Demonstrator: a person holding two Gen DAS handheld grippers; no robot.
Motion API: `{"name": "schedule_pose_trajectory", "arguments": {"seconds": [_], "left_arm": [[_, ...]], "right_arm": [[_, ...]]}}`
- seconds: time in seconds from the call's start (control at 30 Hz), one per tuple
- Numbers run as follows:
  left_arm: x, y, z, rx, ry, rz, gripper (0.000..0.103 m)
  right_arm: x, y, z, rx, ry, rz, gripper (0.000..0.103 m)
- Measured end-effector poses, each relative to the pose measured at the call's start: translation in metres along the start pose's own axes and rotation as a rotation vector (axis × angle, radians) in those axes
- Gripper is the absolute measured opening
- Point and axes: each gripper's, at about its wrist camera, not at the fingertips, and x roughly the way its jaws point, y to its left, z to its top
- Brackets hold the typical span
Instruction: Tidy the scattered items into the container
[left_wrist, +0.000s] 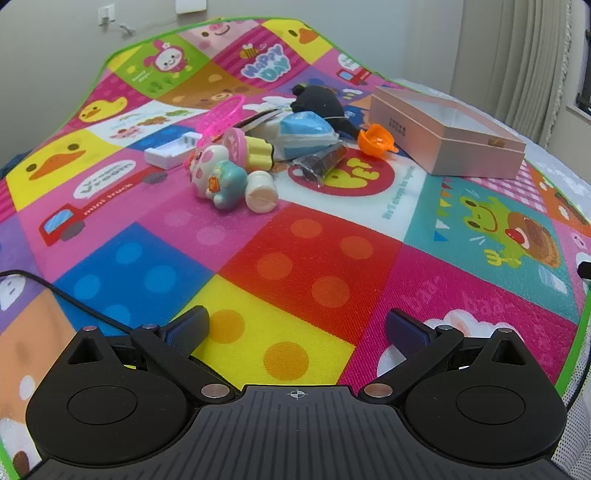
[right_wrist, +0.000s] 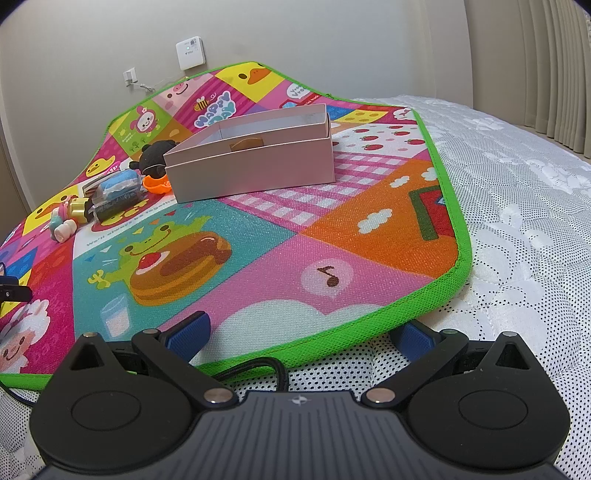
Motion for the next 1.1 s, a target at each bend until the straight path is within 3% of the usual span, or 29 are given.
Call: {"name": "schedule_pose_trajectory", "arguments": {"seconds": [1.1], "left_arm": [[0.001, -0.0057, -0.0036, 0.033, -0.017, 0.021, 0.103]], "right_arm": [[-0.0002, 0.0006, 0.0, 0.0, 0.0, 0.001, 0.103]]}}
